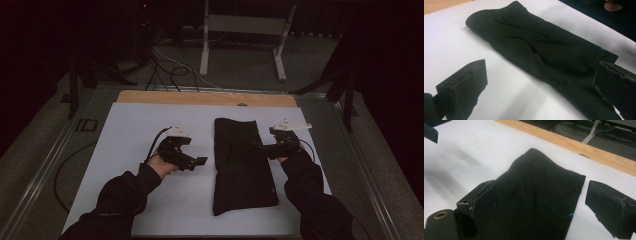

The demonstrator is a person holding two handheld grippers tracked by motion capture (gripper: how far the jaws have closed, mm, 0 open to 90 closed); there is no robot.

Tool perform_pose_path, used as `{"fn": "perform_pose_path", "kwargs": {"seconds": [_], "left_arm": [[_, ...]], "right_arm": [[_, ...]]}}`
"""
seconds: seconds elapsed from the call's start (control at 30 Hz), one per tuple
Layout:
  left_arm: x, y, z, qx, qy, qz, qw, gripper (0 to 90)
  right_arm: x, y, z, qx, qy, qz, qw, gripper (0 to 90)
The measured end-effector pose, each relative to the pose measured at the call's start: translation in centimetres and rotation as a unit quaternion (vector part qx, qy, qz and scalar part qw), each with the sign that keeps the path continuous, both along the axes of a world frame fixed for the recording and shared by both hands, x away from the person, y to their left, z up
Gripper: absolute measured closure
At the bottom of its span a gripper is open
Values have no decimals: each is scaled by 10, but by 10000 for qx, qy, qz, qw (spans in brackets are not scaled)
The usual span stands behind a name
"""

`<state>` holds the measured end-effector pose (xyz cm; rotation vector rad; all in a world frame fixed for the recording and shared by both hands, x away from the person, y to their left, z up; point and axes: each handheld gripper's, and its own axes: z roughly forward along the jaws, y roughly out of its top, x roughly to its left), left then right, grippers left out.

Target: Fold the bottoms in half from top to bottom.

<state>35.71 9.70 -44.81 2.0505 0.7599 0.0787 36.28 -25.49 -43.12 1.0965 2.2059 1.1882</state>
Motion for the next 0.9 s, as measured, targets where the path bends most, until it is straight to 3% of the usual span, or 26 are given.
{"fn": "perform_pose_path", "kwargs": {"seconds": [0.37,0.8,0.9], "left_arm": [[18,-17,-14,208,84,106,9997,0],[41,-36,-29,373,146,283,9988,0],[46,-37,-34,267,226,374,9987,0]], "right_arm": [[28,-2,-16,17,202,-159,9997,101],[48,2,-32,-90,372,-236,9990,107],[53,2,-35,-103,405,-248,9988,106]]}}
